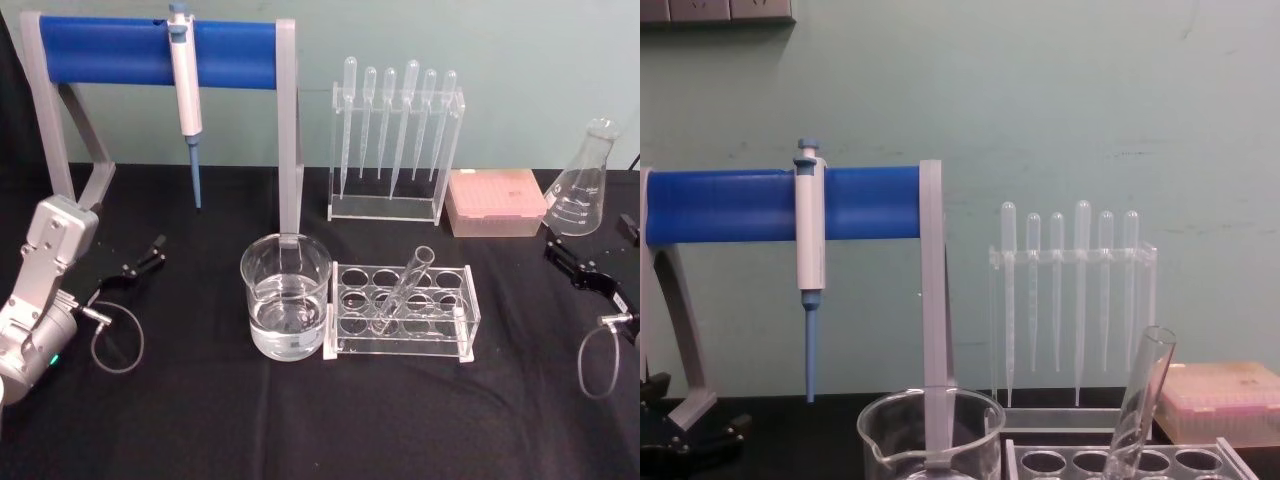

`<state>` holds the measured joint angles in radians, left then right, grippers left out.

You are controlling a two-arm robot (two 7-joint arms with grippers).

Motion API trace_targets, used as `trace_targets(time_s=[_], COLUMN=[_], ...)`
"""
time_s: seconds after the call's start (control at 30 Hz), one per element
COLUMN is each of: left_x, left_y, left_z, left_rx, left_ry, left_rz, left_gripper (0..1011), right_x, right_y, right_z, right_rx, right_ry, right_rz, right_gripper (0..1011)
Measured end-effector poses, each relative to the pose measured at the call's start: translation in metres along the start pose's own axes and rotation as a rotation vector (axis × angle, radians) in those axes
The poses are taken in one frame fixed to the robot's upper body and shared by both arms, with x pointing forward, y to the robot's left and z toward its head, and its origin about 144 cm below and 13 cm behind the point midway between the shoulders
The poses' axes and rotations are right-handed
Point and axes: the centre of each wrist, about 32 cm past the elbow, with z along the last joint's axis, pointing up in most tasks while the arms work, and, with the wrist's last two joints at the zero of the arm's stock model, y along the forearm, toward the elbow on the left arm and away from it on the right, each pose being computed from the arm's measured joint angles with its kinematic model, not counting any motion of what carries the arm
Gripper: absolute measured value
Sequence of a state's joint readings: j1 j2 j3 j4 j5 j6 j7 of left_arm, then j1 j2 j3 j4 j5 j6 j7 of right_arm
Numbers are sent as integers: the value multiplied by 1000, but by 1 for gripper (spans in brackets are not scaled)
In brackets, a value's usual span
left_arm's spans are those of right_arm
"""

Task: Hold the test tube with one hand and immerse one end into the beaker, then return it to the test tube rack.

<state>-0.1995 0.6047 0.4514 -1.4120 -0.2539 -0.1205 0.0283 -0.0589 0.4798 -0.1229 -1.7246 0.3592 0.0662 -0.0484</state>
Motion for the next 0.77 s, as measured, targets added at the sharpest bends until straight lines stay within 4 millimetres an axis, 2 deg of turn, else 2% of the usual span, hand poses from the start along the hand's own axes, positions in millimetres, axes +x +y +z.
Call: trace_targets(time_s=[0.77], left_x=[0], left_y=[0], left_z=[0], left_rx=[0], left_ry=[0], left_rz=[0], left_gripper=[1000], right_x=[0], right_y=[0], right_z=[1], right_rx=[0], right_ry=[-1], right_rz=[-4], right_gripper=[1002])
